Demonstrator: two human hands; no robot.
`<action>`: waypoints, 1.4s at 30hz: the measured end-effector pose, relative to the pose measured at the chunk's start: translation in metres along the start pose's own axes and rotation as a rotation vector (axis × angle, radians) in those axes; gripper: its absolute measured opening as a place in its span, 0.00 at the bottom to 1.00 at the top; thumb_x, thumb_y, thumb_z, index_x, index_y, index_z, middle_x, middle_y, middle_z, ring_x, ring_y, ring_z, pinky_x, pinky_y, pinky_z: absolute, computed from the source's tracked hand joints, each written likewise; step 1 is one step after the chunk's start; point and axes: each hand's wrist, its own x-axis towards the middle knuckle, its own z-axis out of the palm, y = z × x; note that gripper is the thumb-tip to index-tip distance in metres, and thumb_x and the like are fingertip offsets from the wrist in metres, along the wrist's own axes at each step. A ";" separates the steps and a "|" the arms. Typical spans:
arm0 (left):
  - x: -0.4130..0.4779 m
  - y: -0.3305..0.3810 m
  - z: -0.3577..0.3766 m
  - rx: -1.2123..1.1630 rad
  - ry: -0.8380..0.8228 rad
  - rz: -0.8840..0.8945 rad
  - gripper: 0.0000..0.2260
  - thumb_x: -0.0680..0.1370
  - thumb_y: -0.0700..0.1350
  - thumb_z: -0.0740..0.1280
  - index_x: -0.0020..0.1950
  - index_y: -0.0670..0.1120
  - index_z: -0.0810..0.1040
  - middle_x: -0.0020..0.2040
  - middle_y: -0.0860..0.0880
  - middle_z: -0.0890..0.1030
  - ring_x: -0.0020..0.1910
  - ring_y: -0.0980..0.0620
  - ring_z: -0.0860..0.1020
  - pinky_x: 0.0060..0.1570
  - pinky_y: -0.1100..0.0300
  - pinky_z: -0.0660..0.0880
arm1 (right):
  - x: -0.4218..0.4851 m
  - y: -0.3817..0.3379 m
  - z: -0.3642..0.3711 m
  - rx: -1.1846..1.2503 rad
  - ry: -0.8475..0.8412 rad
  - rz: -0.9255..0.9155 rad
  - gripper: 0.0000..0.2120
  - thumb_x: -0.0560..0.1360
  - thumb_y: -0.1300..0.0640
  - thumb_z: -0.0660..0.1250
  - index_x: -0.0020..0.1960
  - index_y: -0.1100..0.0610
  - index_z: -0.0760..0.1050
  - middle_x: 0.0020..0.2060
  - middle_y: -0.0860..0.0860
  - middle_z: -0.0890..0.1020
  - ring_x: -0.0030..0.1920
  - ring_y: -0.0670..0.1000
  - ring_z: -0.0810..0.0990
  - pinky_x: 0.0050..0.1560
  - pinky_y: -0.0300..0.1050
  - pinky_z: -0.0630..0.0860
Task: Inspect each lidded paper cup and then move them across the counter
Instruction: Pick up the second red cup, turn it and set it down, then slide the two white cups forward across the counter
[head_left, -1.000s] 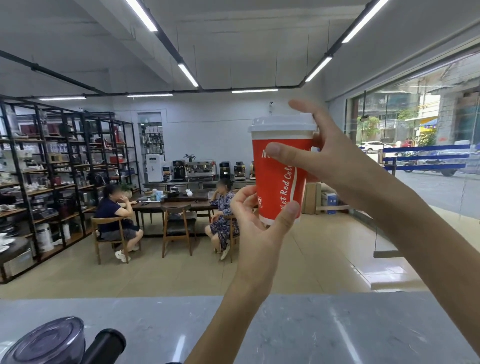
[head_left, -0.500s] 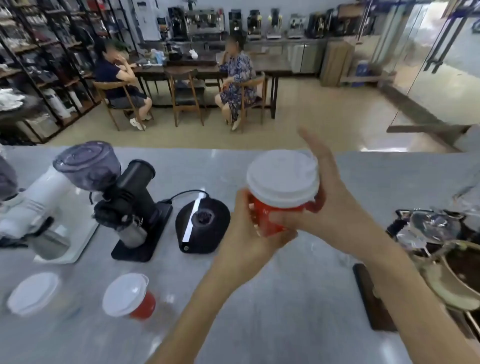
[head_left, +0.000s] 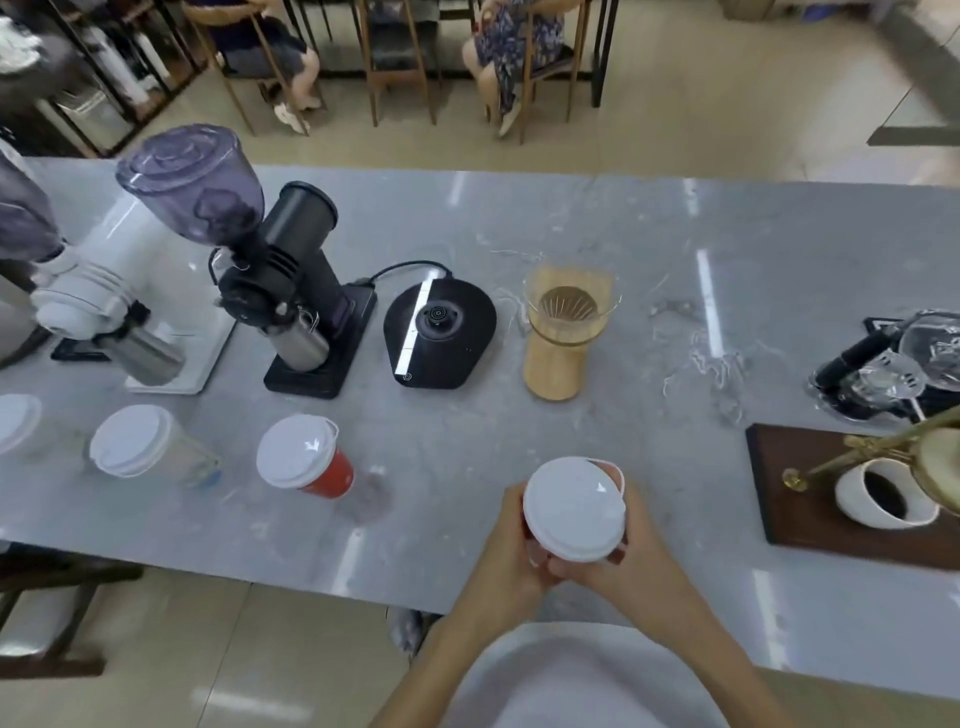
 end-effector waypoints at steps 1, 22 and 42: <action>0.009 0.003 -0.005 -0.001 0.009 0.004 0.25 0.77 0.33 0.68 0.54 0.66 0.79 0.52 0.65 0.81 0.54 0.65 0.78 0.45 0.73 0.76 | 0.009 -0.002 0.000 -0.003 0.015 -0.015 0.45 0.61 0.66 0.84 0.70 0.48 0.67 0.64 0.47 0.78 0.64 0.47 0.77 0.59 0.43 0.79; 0.038 -0.047 -0.049 -0.145 -0.101 -0.204 0.39 0.74 0.35 0.74 0.77 0.43 0.53 0.68 0.50 0.68 0.65 0.56 0.69 0.60 0.73 0.68 | 0.069 0.052 0.051 -0.071 0.043 0.102 0.61 0.62 0.69 0.81 0.81 0.49 0.45 0.70 0.44 0.68 0.69 0.44 0.70 0.56 0.27 0.73; -0.129 -0.212 -0.359 -0.159 -0.215 -0.464 0.18 0.83 0.44 0.62 0.34 0.55 0.73 0.30 0.58 0.75 0.28 0.63 0.72 0.33 0.67 0.71 | 0.061 -0.042 0.409 -0.257 -0.072 0.309 0.09 0.78 0.62 0.70 0.42 0.50 0.79 0.37 0.49 0.83 0.41 0.51 0.82 0.49 0.47 0.77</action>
